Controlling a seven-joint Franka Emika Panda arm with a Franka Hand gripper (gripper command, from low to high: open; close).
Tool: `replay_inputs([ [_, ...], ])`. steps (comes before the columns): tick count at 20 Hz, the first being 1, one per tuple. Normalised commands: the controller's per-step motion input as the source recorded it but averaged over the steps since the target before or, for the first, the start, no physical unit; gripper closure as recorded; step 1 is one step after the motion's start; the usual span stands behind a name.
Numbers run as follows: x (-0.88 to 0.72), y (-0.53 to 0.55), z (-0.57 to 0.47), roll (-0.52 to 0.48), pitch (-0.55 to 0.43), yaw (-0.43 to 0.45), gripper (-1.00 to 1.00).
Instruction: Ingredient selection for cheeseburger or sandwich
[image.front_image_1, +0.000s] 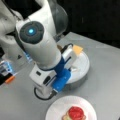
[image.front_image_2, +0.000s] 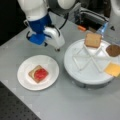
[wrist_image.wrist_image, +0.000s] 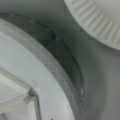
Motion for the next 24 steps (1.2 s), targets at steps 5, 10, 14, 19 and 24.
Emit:
replay_inputs([
  [5, -0.56, 0.34, -0.05, -0.311, -0.084, 0.074, -1.0],
  [10, -0.45, 0.41, -0.08, -0.321, -0.088, -0.002, -1.0],
  [14, -0.4, 0.46, -0.16, -0.304, -0.134, -0.029, -1.0],
  [19, -0.35, 0.41, -0.17, -0.271, -0.178, 0.01, -1.0],
  [24, -0.28, 0.19, -0.15, -0.223, -0.202, 0.027, -1.0],
])
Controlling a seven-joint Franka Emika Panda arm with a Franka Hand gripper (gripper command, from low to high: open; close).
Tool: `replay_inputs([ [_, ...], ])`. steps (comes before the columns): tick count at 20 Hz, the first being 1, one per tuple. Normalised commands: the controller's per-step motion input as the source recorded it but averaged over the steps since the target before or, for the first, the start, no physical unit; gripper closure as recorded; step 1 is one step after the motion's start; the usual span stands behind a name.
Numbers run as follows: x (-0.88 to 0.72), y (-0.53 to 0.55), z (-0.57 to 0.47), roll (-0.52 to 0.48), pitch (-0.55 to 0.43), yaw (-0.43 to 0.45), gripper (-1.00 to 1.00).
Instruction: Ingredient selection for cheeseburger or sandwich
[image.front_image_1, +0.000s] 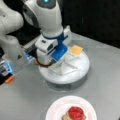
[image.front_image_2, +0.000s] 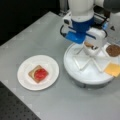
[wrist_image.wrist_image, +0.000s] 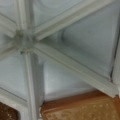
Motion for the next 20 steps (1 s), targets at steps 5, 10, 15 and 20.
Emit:
replay_inputs([
  [5, -0.23, 0.1, -0.14, -0.192, -0.204, 0.023, -1.0],
  [10, -0.21, 0.14, -0.2, -0.209, -0.211, 0.024, -1.0],
  [15, -0.23, 0.17, -0.18, -0.188, -0.205, 0.011, -1.0],
  [20, -0.22, 0.12, -0.16, -0.171, -0.212, 0.019, -1.0],
])
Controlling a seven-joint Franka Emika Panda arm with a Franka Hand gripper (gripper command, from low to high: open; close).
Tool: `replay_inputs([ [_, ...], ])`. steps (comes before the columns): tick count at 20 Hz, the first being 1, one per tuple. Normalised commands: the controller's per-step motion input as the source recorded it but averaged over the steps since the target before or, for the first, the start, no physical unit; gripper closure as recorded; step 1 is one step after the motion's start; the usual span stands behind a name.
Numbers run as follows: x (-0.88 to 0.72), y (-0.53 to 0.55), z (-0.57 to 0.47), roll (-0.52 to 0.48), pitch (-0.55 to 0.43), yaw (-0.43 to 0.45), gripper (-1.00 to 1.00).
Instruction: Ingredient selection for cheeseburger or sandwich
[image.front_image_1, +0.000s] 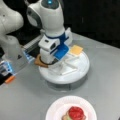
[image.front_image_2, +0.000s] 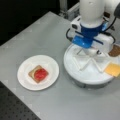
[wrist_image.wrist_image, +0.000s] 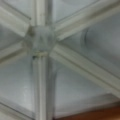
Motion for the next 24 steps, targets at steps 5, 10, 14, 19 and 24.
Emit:
replay_inputs([
  [5, -0.2, 0.05, -0.15, -0.166, -0.216, 0.041, -1.0],
  [10, -0.16, 0.04, -0.18, -0.154, -0.213, 0.066, -1.0],
  [14, -0.12, 0.09, -0.2, -0.159, -0.185, 0.083, -1.0],
  [19, -0.09, 0.12, -0.14, -0.16, -0.147, 0.076, -1.0],
  [24, -0.06, 0.1, -0.09, -0.14, -0.117, 0.024, -1.0],
])
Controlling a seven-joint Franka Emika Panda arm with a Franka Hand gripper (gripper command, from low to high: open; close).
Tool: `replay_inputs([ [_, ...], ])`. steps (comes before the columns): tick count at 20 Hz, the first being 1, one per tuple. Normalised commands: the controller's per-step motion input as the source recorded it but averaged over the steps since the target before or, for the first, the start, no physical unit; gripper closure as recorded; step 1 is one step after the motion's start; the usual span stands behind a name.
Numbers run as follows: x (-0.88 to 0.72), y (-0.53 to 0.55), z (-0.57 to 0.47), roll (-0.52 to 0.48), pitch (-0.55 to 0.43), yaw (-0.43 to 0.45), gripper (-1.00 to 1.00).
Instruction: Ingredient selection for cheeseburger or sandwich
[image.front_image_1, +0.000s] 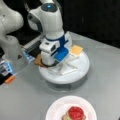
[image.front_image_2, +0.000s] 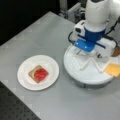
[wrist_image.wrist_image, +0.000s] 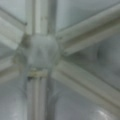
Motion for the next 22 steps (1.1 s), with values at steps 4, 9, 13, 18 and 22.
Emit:
replay_inputs([
  [4, -0.04, 0.09, -0.05, -0.13, -0.092, -0.001, -1.0],
  [9, 0.0, 0.08, -0.06, -0.132, -0.094, -0.01, -1.0],
  [13, 0.04, 0.1, -0.06, -0.128, -0.078, -0.012, -1.0],
  [18, 0.05, 0.11, -0.07, -0.123, -0.061, -0.025, -1.0],
  [22, 0.04, 0.1, -0.07, -0.129, -0.052, -0.007, -1.0],
])
